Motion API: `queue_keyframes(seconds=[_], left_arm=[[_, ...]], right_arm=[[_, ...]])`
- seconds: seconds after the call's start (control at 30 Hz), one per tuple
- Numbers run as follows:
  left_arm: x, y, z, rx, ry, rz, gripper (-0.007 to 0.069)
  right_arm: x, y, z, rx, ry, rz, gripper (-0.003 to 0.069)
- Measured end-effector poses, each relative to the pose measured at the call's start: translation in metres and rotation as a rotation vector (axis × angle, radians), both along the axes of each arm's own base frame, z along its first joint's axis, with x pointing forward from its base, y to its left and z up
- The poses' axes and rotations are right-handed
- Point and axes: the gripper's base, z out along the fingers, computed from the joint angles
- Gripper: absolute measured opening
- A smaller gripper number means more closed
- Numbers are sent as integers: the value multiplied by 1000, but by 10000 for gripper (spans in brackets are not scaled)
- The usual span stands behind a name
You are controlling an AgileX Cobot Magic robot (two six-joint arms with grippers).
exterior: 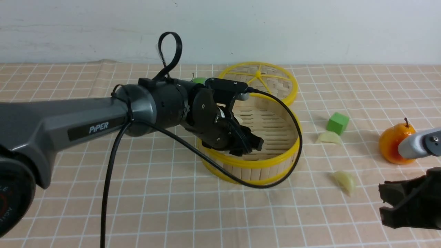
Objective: Put the dumplings into the steamer on the table with the brown tablecloth.
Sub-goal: 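Place the dumpling into the bamboo steamer basket with the left gripper, then reach for and grasp a dumpling lying on the table beside the steamer, then place the dumpling in the bamboo steamer basket with the right gripper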
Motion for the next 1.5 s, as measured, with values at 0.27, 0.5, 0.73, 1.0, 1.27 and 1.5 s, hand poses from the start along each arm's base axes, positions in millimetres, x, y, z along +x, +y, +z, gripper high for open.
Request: queue_keyframes(seconds=[0.27, 0.5, 0.73, 1.0, 1.27, 1.5], left_arm=[[-28, 18, 93, -69, -147, -16, 489], [-108, 75, 227, -99, -397, -36, 397], [-204, 145, 266, 30, -308, 0, 148], [-298, 213, 219, -13, -301, 129, -14], [-325, 242, 126, 6, -171, 332, -14], [-318, 241, 72, 129, -78, 348, -14]], right_arm=[[6, 4, -5, -7, 102, 5, 83], [39, 16, 8, -30, 236, 28, 133], [88, 25, -26, -186, 349, 58, 312], [158, 36, -79, -310, 362, 30, 447], [182, 35, -96, -411, 444, -7, 284], [178, 35, -94, -412, 503, -26, 235]])
